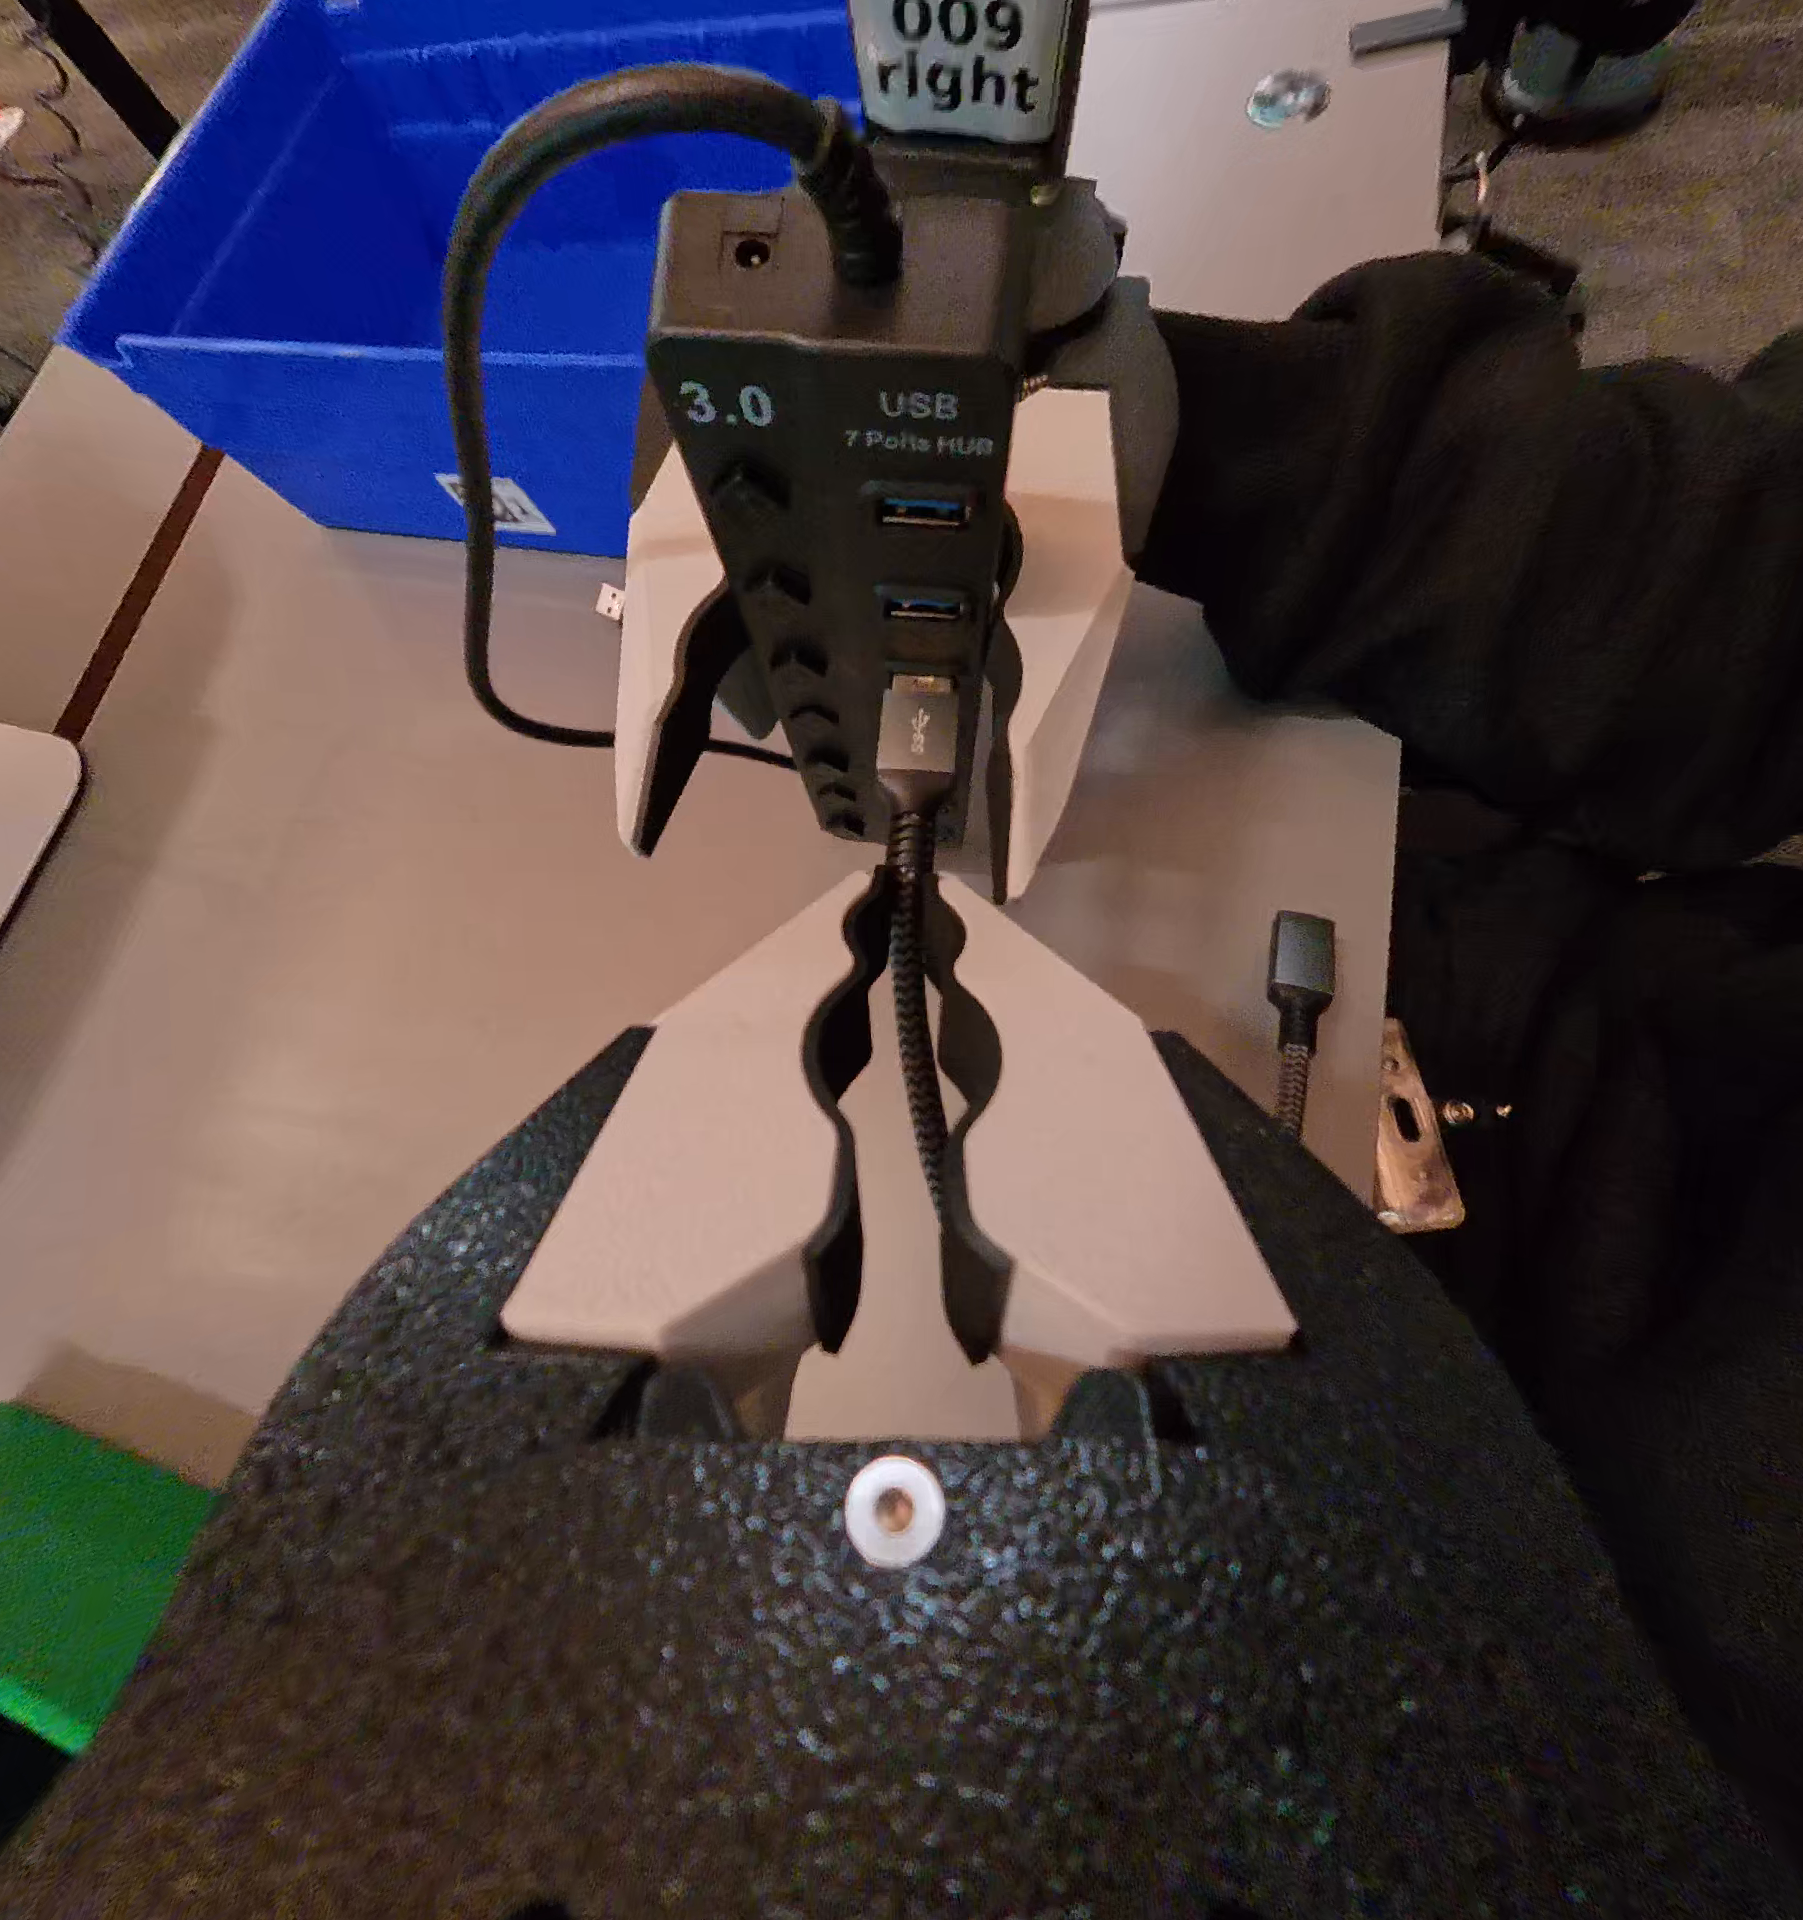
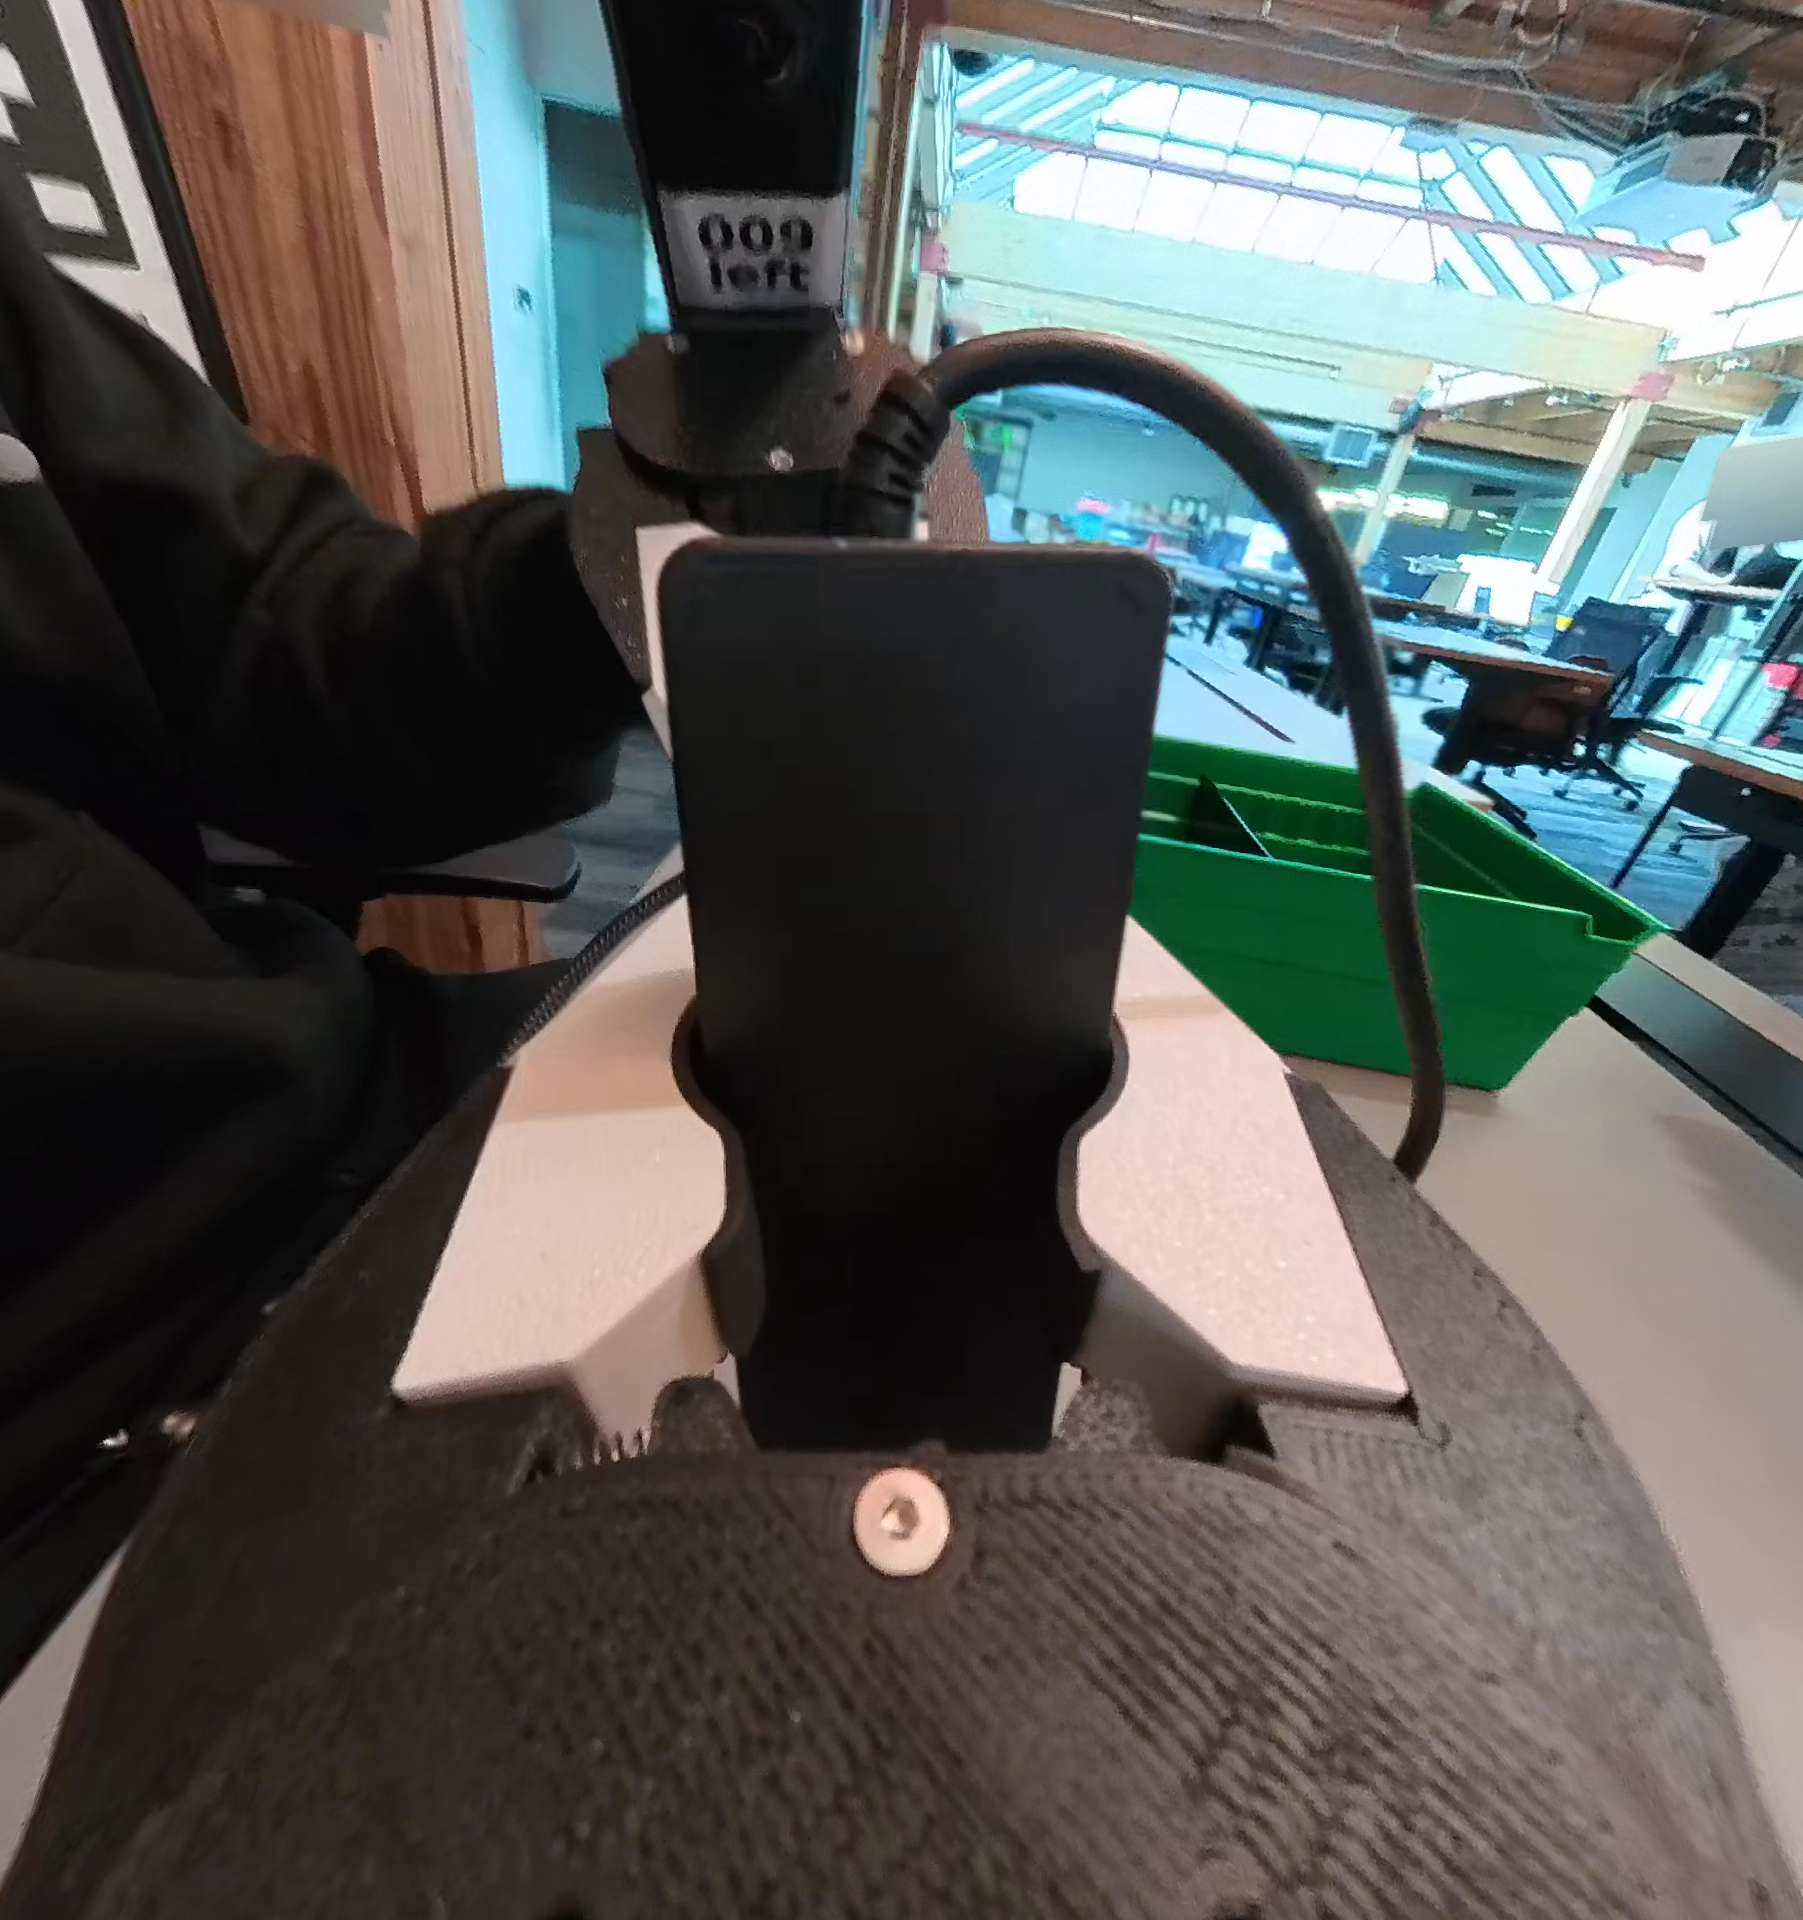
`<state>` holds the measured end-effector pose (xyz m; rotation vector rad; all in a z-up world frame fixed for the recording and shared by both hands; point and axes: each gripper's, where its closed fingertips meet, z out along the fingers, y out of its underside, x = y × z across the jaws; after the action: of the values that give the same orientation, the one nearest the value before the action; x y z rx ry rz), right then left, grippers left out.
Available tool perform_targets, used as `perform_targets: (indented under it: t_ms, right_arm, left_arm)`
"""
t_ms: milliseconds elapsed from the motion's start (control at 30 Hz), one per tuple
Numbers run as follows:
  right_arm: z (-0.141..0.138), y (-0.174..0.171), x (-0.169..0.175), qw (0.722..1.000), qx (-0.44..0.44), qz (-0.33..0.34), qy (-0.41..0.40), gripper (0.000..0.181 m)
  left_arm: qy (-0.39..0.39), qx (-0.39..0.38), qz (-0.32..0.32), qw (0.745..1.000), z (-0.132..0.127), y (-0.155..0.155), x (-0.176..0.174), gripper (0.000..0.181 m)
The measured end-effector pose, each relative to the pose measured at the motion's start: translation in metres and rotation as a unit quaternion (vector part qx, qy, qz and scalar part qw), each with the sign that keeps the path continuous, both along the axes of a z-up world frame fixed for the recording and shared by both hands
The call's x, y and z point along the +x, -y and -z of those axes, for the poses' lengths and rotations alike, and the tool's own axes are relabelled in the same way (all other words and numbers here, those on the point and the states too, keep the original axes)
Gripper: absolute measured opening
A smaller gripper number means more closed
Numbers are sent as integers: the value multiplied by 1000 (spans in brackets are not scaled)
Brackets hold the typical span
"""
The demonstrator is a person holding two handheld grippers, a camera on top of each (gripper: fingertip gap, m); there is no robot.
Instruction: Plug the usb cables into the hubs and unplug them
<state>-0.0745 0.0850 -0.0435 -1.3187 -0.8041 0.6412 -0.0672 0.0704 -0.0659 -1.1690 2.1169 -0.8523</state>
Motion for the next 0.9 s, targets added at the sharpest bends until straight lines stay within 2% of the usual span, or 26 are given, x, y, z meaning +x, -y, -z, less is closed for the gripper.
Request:
perform_targets:
  t_ms: [133,367,567,667,733,800,900]
  right_arm:
    - [-4,1,0,1000,-2,-4,-17,64]
    - [2,-1,0,1000,-4,1,-3,64]
    - [-8,5,2,999,47,-3,-8,63]
    - [-9,8,6,999,50,0,-7,63]
    - [-10,9,9,999,51,4,-9,63]
    - [-10,7,9,999,50,7,-11,62]
    - [-1,0,1,999,29,11,15,62]
  left_arm:
    - [35,-38,11,999,-5,4,2,2]
    - [51,-28,21,998,3,2,3,2]
    - [83,-60,33,994,-5,5,2,4]
    - [114,-61,8,992,-24,-6,2,16]
    - [157,-78,-21,984,-49,-13,3,33]
    - [192,-115,-20,974,-74,-3,3,43]
    - [171,-108,-19,979,-77,13,14,69]
